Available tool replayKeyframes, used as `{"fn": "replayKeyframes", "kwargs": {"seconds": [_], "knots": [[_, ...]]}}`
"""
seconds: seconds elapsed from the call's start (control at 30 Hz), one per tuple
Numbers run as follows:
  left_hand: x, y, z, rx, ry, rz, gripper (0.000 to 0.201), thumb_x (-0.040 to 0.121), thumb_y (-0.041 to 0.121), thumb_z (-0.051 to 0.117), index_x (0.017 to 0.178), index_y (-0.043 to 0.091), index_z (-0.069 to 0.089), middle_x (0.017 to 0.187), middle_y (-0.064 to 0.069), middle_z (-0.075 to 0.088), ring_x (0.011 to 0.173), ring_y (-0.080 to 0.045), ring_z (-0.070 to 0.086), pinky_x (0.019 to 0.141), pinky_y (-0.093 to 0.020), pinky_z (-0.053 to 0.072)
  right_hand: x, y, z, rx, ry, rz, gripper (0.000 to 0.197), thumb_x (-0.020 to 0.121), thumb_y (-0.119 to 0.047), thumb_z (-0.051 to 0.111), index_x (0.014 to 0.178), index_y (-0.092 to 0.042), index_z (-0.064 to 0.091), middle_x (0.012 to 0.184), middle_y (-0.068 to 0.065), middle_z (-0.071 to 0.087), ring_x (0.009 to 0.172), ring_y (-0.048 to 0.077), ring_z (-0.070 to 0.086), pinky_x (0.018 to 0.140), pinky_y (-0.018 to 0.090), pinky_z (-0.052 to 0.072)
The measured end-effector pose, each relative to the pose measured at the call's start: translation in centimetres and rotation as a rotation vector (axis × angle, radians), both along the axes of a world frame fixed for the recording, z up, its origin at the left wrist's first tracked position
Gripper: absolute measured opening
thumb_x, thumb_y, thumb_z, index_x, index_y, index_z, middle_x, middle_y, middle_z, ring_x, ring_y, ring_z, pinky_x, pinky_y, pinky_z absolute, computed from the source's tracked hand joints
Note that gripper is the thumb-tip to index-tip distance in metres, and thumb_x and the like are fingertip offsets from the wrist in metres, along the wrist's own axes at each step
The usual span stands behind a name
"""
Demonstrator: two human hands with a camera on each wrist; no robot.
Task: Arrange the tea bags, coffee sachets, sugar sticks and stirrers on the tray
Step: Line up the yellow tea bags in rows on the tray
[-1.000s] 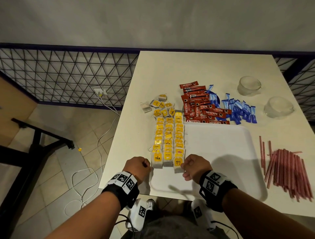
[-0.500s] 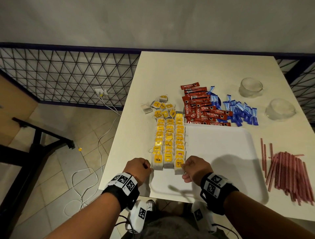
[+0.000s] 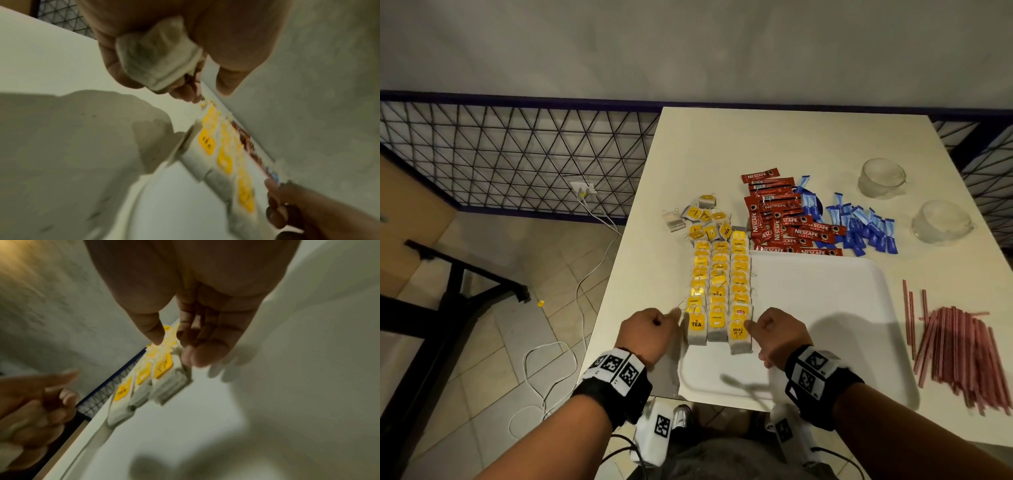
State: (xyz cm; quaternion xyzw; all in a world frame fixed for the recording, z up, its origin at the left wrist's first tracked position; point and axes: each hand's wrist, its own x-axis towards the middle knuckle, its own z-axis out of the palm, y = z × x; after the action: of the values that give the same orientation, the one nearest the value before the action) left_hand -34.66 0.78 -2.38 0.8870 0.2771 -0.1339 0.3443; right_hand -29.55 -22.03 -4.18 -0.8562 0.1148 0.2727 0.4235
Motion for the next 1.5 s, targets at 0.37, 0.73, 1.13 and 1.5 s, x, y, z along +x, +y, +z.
{"fn": "replayKeyframes", "kwargs": {"seconds": [0.37,0.73,1.13,1.5], "knots": [[2.8,-1.6,4.0,-1.402,-0.123,0.617,0.076,0.091,0.071,0.02,0.081,0.005,0.056,0.069,-0.016,0.054,0.054,-0.028,0.064,0.047,-0.027,0.053,0.5,5.7,7.7,0.268,-0.418,0.553,0.006,0.082,-0.022,0.072,0.087,-0.024,0.069,0.08,-0.012,0.063,0.072,-0.002,0.057,0.068,0.012,0.041],[3.4,-2.5,3.7,-1.359,-0.068,0.524,0.054,0.093,0.063,0.037,0.086,0.011,0.052,0.077,-0.011,0.051,0.064,-0.026,0.055,0.059,-0.032,0.046,0.8,5.4,7.1,0.21,-0.359,0.475,0.007,0.085,-0.018,0.068,0.082,-0.023,0.063,0.059,-0.019,0.055,0.053,0.0,0.049,0.057,0.017,0.037],[2.9,-1.7,4.3,-1.045,-0.355,0.369,0.05,0.072,0.064,0.069,0.087,0.016,0.067,0.071,-0.001,0.049,0.041,-0.01,0.024,0.043,-0.019,0.023,1.4,4.5,8.0,0.764,-0.069,0.082,0.013,0.087,-0.003,0.065,0.08,-0.013,0.059,0.073,0.008,0.058,0.052,0.013,0.049,0.052,0.028,0.044],[3.4,-0.4,7.0,-0.045,-0.503,-0.559,0.027,0.084,0.034,0.058,0.089,0.013,0.074,0.088,0.009,0.057,0.076,-0.005,0.054,0.071,-0.016,0.038,1.3,4.8,7.6,0.548,-0.416,0.234,0.02,0.074,-0.027,0.075,0.085,-0.042,0.069,0.091,-0.017,0.061,0.069,0.009,0.048,0.071,0.032,0.048]]}}
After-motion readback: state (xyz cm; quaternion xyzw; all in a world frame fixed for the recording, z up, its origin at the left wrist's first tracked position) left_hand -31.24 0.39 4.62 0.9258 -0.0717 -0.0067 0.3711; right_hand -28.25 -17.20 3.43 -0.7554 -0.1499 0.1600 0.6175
